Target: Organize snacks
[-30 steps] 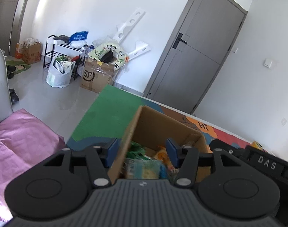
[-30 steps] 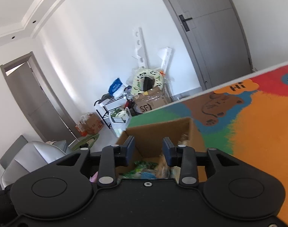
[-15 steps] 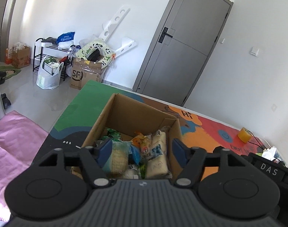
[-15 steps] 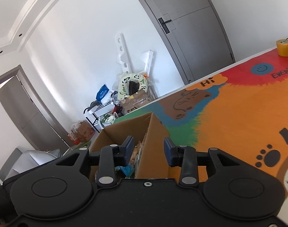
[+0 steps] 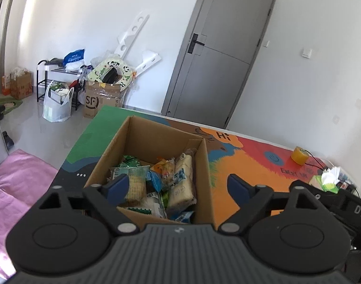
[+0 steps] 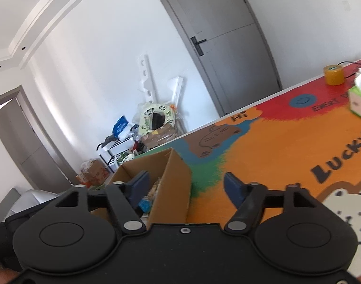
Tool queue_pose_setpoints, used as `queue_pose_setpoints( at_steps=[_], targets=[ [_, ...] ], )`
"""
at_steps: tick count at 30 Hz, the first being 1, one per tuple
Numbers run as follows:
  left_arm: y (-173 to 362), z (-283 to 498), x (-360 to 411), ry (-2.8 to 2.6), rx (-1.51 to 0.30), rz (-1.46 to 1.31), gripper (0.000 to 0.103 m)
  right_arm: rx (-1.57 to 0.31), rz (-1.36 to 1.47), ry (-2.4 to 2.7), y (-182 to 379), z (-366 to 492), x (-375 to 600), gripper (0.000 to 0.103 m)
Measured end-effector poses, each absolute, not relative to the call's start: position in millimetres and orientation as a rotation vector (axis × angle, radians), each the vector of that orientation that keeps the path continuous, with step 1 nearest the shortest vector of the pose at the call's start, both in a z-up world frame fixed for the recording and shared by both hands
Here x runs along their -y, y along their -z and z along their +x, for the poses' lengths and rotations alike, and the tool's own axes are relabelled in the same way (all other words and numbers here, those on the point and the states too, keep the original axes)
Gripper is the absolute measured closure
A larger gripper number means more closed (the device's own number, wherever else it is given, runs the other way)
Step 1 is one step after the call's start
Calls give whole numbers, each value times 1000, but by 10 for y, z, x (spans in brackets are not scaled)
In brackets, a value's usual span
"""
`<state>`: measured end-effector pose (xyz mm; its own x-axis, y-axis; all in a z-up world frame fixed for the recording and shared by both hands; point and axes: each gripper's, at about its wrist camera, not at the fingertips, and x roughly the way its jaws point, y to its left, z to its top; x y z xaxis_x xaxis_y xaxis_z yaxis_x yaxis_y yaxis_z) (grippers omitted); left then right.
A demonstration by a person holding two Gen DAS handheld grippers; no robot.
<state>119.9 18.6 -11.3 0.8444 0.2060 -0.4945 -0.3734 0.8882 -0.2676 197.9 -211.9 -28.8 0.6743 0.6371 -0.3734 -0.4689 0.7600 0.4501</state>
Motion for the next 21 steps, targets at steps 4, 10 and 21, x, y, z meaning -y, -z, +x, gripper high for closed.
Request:
queue_pose_setpoints(
  at_steps=[4,10,21],
  targets=[
    [88,1177,-102,-291,-487,-341,9,-529,323,-616,261,1909,2248,20],
    [70,1098,-39,-270,-502,-321,7,-520,305,-589,228,1798,2423,12],
    [15,885,62,-238,-528,-256,7,-517,250,-572,154,1529,2625,0]
  ],
)
